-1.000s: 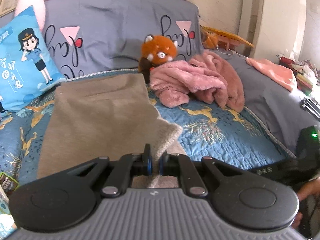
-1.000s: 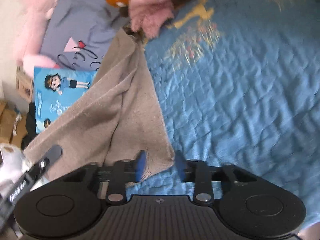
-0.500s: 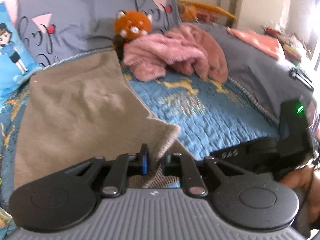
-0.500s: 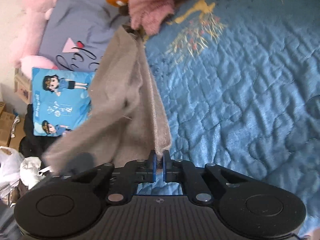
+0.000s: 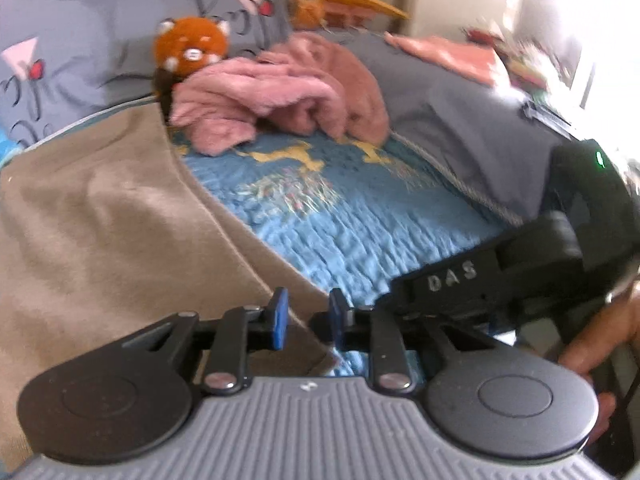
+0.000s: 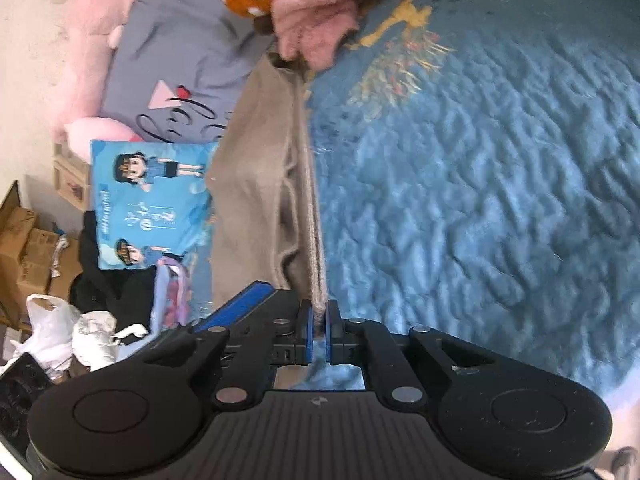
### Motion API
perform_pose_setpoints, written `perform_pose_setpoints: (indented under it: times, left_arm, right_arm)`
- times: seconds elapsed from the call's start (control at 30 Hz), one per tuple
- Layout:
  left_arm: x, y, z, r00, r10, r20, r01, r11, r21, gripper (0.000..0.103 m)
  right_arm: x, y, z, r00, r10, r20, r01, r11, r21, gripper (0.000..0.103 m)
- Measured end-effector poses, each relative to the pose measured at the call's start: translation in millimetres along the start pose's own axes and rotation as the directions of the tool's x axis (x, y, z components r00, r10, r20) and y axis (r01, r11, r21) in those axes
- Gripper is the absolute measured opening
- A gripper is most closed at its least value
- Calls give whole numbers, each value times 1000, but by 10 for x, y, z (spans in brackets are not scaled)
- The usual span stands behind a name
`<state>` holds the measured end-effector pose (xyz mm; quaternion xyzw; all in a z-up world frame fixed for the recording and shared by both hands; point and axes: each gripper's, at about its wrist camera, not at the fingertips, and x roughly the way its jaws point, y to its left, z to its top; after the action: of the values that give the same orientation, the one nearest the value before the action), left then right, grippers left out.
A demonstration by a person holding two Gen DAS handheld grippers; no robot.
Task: Fold clothes
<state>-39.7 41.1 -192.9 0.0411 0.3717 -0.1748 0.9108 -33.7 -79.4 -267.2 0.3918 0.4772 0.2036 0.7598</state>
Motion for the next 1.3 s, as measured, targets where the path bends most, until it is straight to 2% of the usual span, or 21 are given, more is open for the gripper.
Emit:
perform_pose_setpoints:
  times: [0.1, 0.2, 0.27, 0.37, 0.43, 0.47, 0.6, 0.67, 0.77, 0.87, 0.9, 0.97, 1.03, 1.13, 1.2, 1.3]
  left_arm:
    - [57, -103, -36, 1000, 10, -22, -10, 999, 45, 25]
    - [-35, -66, -25, 1000, 6, 7, -6, 1000, 26, 27]
    - [-117, 16, -13, 999, 26, 24, -26, 1000, 8, 37]
    - [-225, 200, -35, 996, 86, 30, -86, 996, -24, 40]
    - [-280, 332, -47, 992, 120, 31, -118, 992, -48, 50]
    - [-300, 411, -52, 990, 134, 33, -132, 989, -62, 52]
    - [-434, 674, -77, 980, 192, 46, -188, 978, -89, 53]
    - [-515, 804, -83, 976, 212, 58, -205, 973, -107, 58]
    - [-613, 982, -83, 968, 238, 75, -227, 965, -131, 60]
    - [-657, 1162, -81, 963, 255, 87, -238, 957, -164, 61]
    - [-660, 1223, -83, 962, 257, 89, -238, 954, -182, 63]
    - [-646, 1361, -100, 962, 258, 86, -231, 943, -240, 68]
    - [-596, 1472, -123, 965, 251, 75, -220, 931, -290, 68]
    - [-567, 1540, -143, 963, 261, 69, -228, 924, -306, 68]
    - [-563, 1556, -151, 963, 261, 73, -226, 923, -310, 68]
    - [-567, 1580, -164, 963, 257, 77, -220, 921, -321, 68]
  right_arm:
    - [27, -33, -7, 999, -49, 3, 49, 998, -33, 6]
    - [51, 10, -12, 994, -110, 7, 110, 988, -106, 4]
    - [21, 36, 23, 992, -123, 34, 126, 983, -134, 8]
    - [-23, 75, 76, 987, -140, 75, 151, 973, -176, 7]
    - [-52, 100, 112, 983, -150, 103, 168, 965, -202, 8]
    - [-41, 120, 140, 984, -143, 107, 163, 963, -213, 8]
    - [215, 232, 321, 998, -45, 42, 54, 972, -228, 8]
    - [407, 296, 401, 1000, -23, 11, 25, 976, -218, 9]
    - [711, 333, 505, 996, -76, -40, 67, 977, -204, 14]
    - [922, 290, 551, 988, -131, -78, 116, 979, -170, 14]
    - [951, 279, 558, 988, -134, -81, 120, 980, -161, 14]
    - [940, 296, 579, 991, -112, -70, 100, 982, -158, 5]
    - [929, 314, 600, 994, -90, -60, 79, 985, -155, 4]
    - [911, 341, 635, 997, -64, -44, 56, 987, -153, 4]
    - [907, 355, 654, 995, -91, -39, 84, 983, -161, 5]
    - [917, 346, 663, 988, -153, -27, 146, 975, -170, 18]
